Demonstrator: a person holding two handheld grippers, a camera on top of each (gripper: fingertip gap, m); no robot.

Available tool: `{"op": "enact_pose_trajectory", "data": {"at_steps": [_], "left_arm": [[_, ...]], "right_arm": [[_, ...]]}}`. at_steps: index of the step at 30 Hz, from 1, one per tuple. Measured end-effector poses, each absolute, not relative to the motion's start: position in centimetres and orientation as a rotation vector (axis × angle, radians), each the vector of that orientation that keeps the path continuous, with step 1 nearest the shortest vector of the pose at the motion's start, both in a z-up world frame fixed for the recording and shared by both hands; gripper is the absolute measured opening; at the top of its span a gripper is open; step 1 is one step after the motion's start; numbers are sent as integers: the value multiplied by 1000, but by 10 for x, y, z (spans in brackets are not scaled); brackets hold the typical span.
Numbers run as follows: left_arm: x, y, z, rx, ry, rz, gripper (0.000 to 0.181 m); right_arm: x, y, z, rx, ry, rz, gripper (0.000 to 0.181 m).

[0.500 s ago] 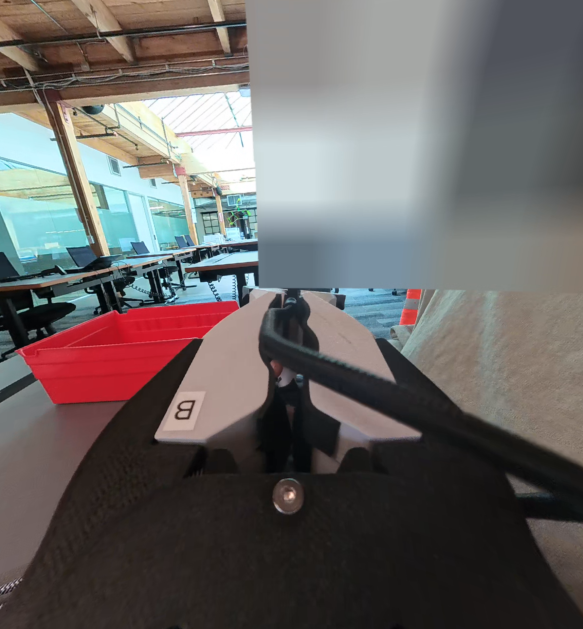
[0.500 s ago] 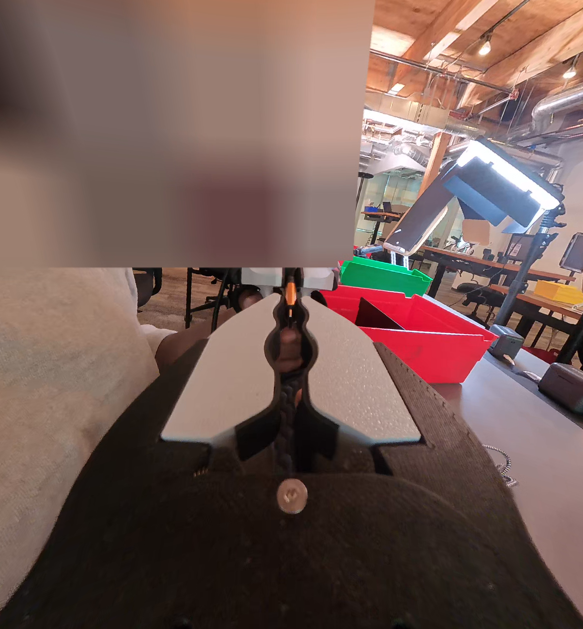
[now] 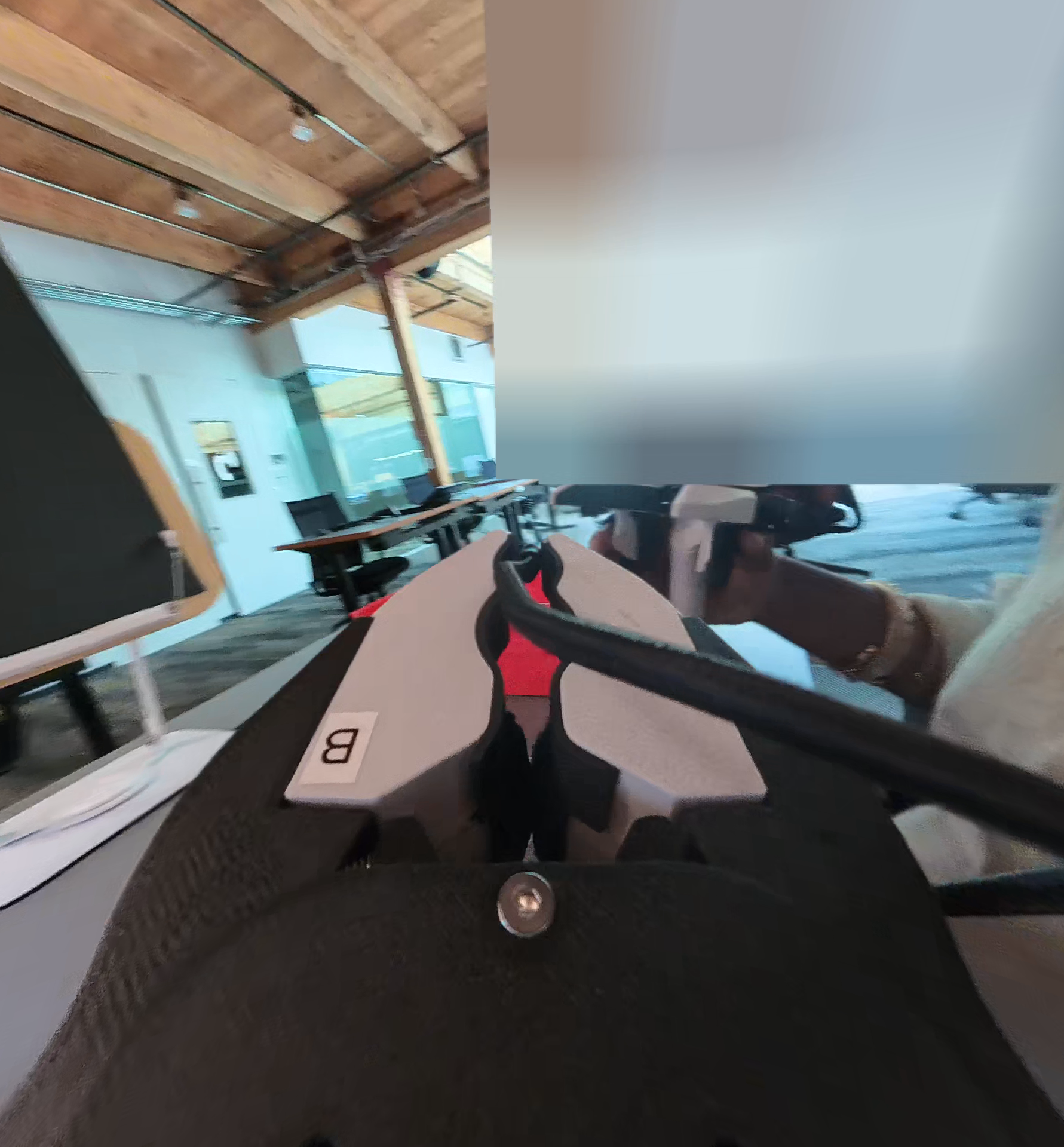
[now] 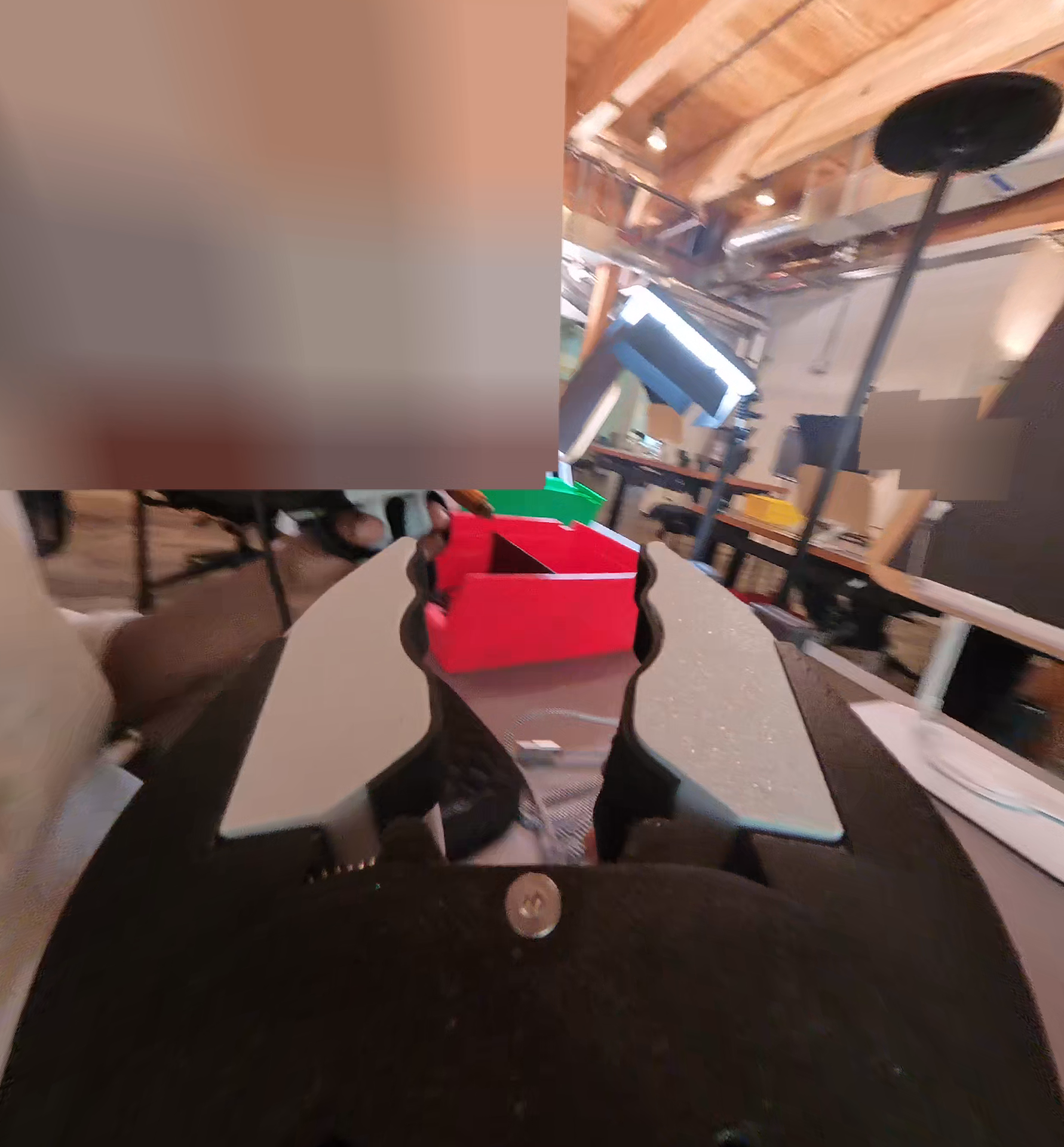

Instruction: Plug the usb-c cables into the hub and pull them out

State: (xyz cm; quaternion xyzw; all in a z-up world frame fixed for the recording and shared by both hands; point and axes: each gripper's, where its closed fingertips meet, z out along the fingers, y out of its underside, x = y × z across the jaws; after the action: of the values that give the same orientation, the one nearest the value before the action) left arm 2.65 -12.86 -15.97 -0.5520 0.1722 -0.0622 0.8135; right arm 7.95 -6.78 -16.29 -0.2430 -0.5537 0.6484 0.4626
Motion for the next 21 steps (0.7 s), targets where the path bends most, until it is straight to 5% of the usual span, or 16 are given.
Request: {"op": "enact_pose_trajectory", "data": {"at_steps": [12,21], "left_arm": [[-13,-139,-163,-1133,245,-120,5],[8,-132,-175,-1162,353,-171,5]], "right_arm": [[90,-23,-242,-849,-1928,1016,60],[83,-50,-321,-267,-2306,471,34]]}}
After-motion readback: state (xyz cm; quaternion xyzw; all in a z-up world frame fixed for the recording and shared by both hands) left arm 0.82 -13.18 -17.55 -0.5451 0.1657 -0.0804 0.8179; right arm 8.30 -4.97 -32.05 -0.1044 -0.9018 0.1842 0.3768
